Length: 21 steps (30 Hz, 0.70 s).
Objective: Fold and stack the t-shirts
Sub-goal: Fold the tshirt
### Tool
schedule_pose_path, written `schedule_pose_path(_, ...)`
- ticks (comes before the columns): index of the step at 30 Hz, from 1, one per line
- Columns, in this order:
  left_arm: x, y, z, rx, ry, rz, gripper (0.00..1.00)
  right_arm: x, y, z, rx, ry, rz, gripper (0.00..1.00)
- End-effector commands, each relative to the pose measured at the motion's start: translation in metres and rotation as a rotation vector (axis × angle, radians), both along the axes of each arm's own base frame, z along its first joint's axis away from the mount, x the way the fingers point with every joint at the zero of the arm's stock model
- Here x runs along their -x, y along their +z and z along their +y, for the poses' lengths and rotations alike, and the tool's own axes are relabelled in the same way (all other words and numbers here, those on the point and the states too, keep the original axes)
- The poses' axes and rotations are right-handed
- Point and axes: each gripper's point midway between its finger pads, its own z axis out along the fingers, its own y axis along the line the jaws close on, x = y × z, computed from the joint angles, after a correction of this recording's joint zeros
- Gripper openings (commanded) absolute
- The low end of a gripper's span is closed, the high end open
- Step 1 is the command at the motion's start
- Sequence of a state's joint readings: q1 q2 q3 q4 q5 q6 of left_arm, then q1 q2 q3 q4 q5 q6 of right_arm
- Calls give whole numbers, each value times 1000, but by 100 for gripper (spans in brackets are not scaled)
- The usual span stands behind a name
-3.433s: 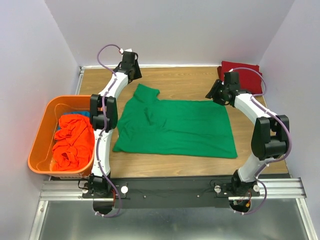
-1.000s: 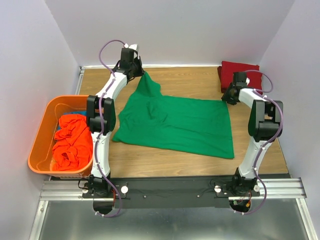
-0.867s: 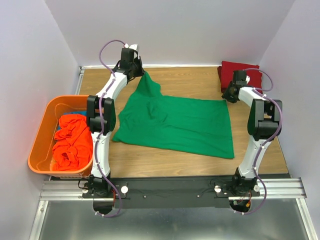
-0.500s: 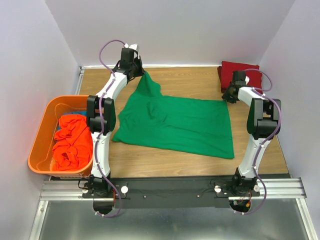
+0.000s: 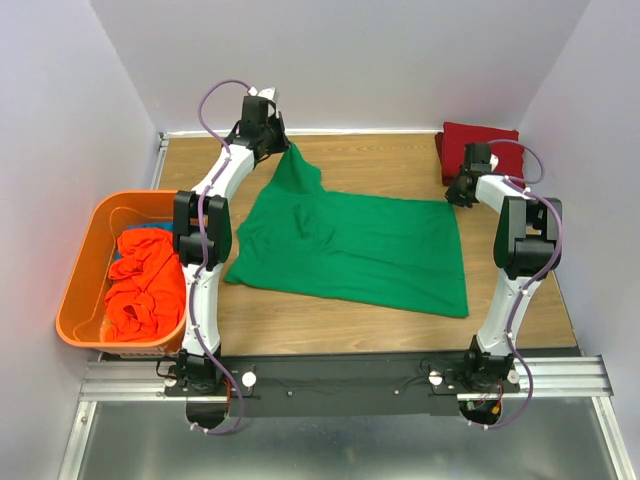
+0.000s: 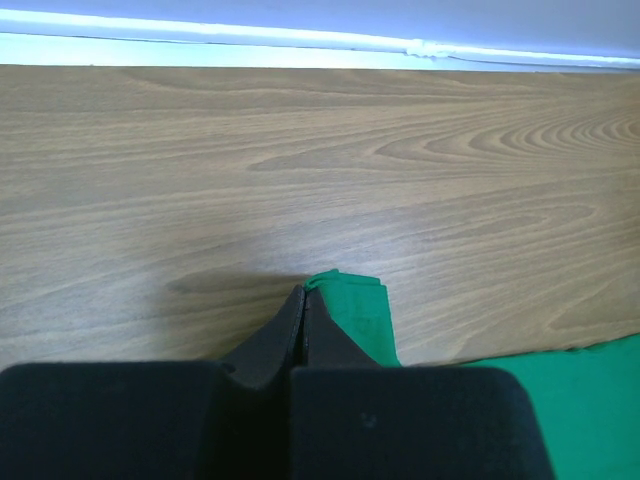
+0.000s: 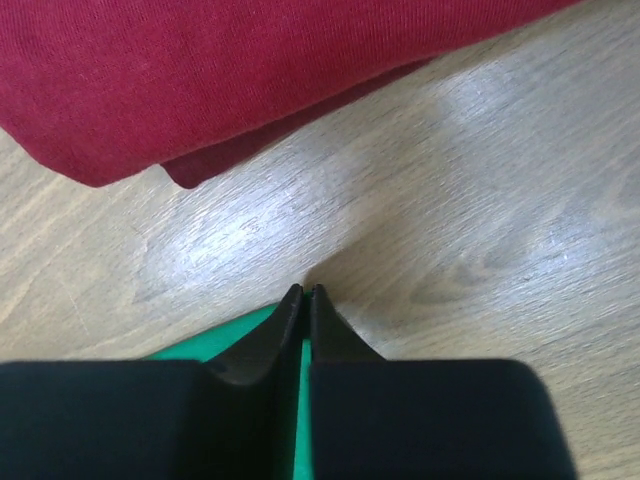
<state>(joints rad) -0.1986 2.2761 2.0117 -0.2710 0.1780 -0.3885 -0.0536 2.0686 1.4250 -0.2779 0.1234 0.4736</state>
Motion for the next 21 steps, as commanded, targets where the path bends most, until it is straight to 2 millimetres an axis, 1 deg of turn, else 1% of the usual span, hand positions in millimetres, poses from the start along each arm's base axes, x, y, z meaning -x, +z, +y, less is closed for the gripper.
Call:
schedule_pose_path(1, 4, 40, -9, 36, -32, -65, 0, 1, 14, -3, 15, -11, -23, 7)
schedule_pose_path(2, 5, 42, -8, 36, -28, -68, 0, 0, 19, -4, 18, -10, -32, 3)
schedule_pose_path(3, 6, 45, -7, 36, -26, -71, 0, 0, 19, -4, 20, -11, -30, 1)
schedule_pose_path(4, 7, 45, -7, 35, -22, -69, 0, 0, 23, -6, 26, -17, -36, 1)
schedule_pose_path(6, 8, 51, -5, 34, -16, -80, 0, 1, 28, -8, 34, -23, -45, 1)
schedule_pose_path(10, 14, 60, -3, 36, -9, -85, 0, 1, 51, -10, 51, -37, -87, 1)
schedule_pose_path(11, 15, 66, -3, 38, -6, -95, 0, 2, 55, -10, 52, -36, -93, 1)
schedule_pose_path(14, 19, 67, -1, 37, 2, -92, 0, 2, 62, -12, 60, -37, -104, 1)
schedule_pose_path(15, 21, 71, 0, 38, 4, -95, 0, 3, 62, -12, 61, -36, -101, 1)
schedule_pose_path(20, 36, 64, 3, 57, 30, -52, 0, 14, 62, -12, 63, -44, -88, 1)
schedule_pose_path(21, 43, 63, 5, 66, 39, -43, 0, 18, 63, -14, 70, -55, -86, 1)
